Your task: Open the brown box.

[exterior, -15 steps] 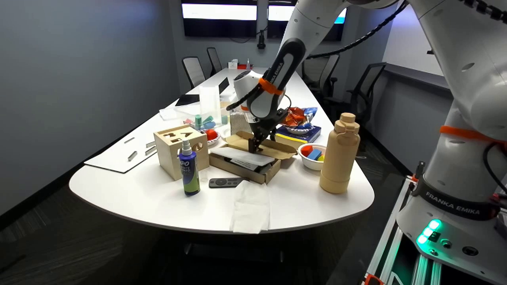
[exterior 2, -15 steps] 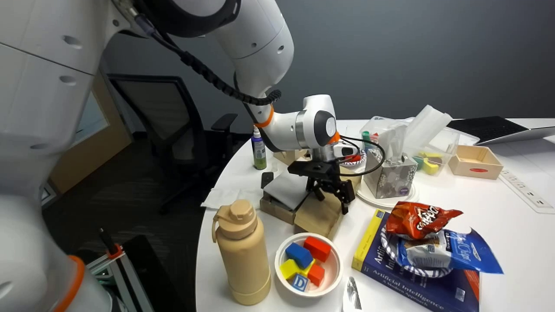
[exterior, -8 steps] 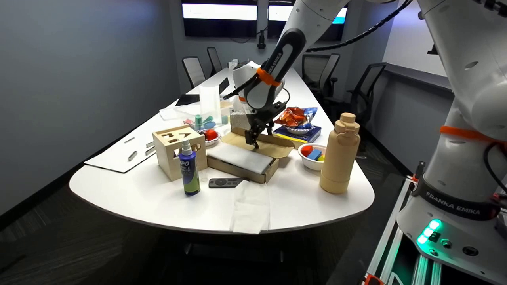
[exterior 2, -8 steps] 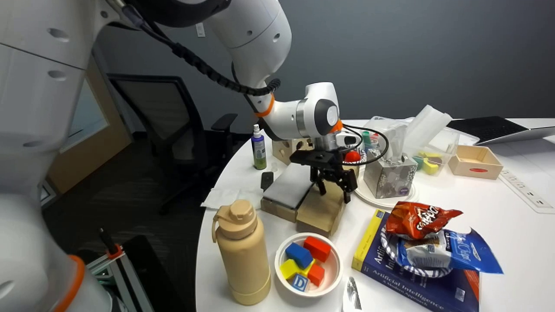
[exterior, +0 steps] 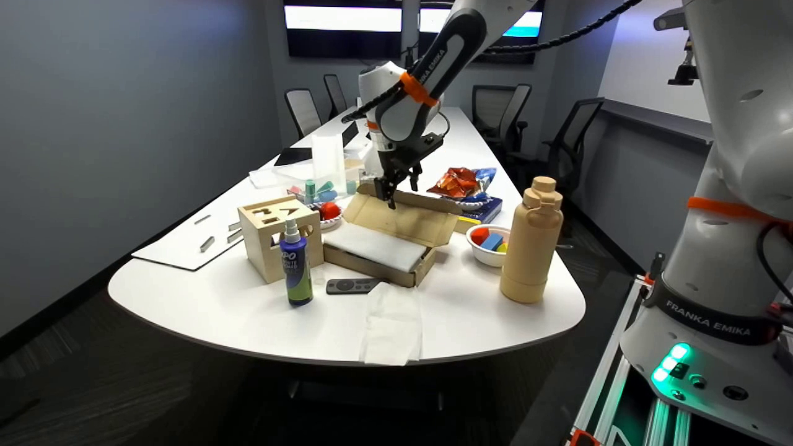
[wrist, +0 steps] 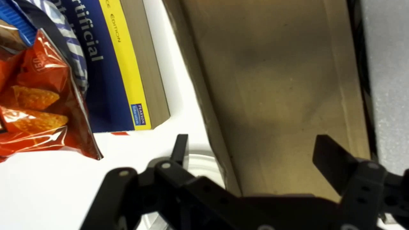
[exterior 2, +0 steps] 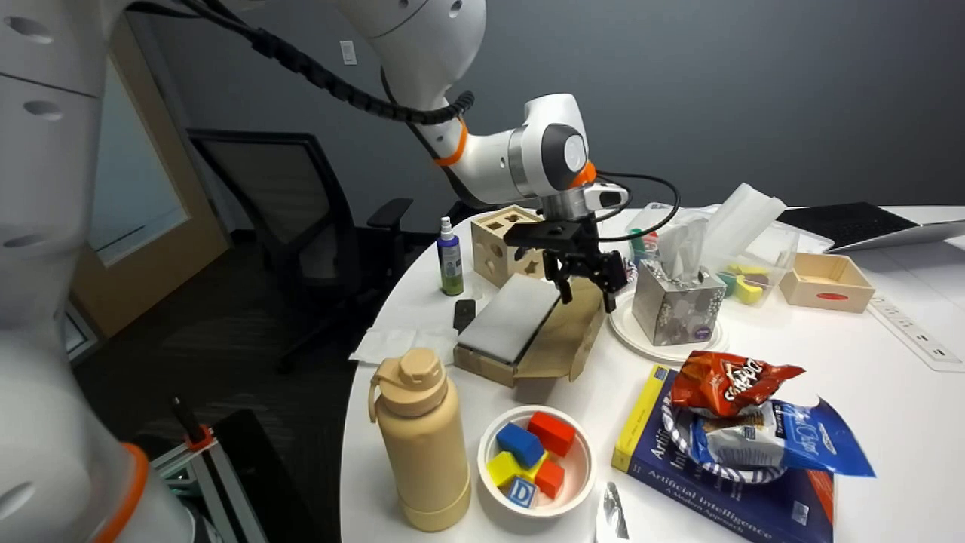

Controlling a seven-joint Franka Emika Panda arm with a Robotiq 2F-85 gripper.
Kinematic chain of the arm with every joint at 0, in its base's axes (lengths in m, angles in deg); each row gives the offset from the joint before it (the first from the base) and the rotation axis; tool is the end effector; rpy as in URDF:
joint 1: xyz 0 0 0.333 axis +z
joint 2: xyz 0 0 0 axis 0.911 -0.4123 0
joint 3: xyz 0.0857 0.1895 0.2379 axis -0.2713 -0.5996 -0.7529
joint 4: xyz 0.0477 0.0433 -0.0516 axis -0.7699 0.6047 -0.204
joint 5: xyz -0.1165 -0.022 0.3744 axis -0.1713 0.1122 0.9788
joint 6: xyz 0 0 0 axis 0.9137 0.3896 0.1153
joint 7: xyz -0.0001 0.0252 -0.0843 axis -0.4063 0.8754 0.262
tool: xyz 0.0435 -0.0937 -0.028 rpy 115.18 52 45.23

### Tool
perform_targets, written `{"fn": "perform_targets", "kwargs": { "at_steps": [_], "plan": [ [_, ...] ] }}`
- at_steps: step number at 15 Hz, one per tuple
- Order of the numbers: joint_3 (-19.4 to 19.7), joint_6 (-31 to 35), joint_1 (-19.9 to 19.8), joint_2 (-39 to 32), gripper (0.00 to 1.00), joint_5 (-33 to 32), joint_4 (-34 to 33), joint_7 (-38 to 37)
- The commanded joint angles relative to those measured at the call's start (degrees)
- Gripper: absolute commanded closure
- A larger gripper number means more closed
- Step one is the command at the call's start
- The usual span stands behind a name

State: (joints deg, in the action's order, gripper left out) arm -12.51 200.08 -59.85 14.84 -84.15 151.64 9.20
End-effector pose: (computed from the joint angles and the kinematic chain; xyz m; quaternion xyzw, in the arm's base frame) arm 0.6206 0.0000 0.2460 0.9865 -0.0107 0.0089 0.1634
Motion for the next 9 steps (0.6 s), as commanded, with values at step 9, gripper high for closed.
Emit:
{"fn": "perform_targets", "kwargs": {
  "at_steps": [9],
  "plan": [
    [-2.79,-7.21,1.42,12.24,0.00,0.58,2.95,0.99]
  ]
}}
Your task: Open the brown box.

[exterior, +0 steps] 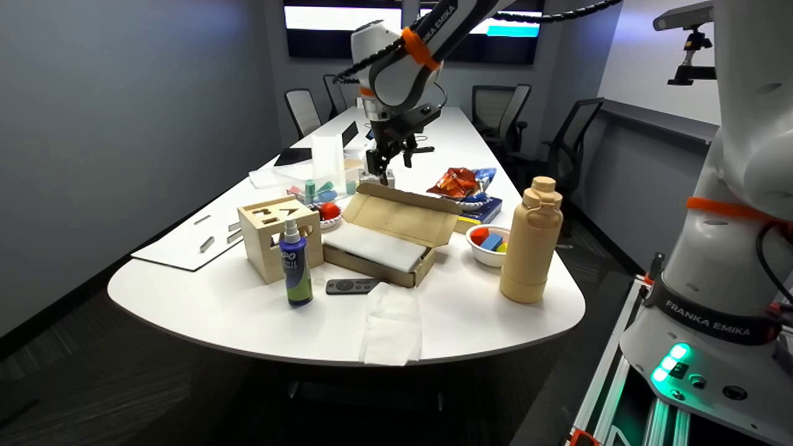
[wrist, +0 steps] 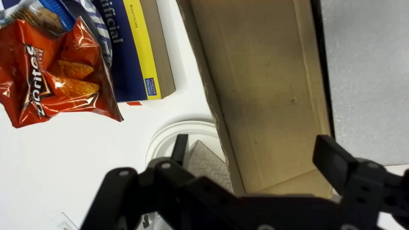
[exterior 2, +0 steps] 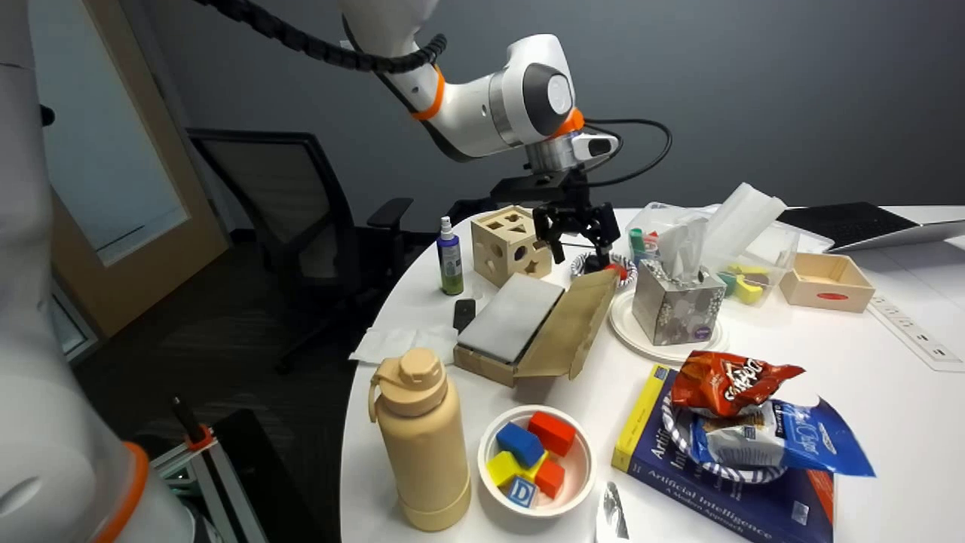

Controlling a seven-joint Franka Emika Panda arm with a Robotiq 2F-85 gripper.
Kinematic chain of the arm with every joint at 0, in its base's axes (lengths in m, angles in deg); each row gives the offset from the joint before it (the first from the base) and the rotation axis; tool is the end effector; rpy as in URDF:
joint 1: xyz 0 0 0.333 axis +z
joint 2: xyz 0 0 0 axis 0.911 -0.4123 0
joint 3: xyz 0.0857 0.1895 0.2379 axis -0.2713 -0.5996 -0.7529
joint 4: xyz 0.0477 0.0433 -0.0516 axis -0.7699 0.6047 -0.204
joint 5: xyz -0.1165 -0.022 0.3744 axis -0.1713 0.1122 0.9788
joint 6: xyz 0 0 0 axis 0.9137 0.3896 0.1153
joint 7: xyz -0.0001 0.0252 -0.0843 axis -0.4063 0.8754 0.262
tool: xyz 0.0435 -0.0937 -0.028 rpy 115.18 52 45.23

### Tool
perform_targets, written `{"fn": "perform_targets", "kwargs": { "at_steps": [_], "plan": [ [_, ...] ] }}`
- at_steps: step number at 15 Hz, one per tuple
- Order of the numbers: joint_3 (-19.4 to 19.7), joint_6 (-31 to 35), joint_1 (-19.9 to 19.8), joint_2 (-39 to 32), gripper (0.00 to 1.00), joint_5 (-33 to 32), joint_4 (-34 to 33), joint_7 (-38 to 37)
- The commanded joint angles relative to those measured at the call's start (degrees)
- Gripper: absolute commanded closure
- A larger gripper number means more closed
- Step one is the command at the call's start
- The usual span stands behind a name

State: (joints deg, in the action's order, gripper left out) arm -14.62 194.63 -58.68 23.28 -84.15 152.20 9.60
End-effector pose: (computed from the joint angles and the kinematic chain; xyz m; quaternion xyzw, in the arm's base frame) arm 0.6143 0.0291 0.3246 0.9860 0.0005 0.0348 0.1629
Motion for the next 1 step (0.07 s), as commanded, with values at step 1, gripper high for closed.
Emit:
{"fn": "perform_targets", "kwargs": {
  "at_steps": [1],
  "plan": [
    [-0.92,-2.12,0.23,4.36,0.00,0.41,2.62,0.43]
  ]
}}
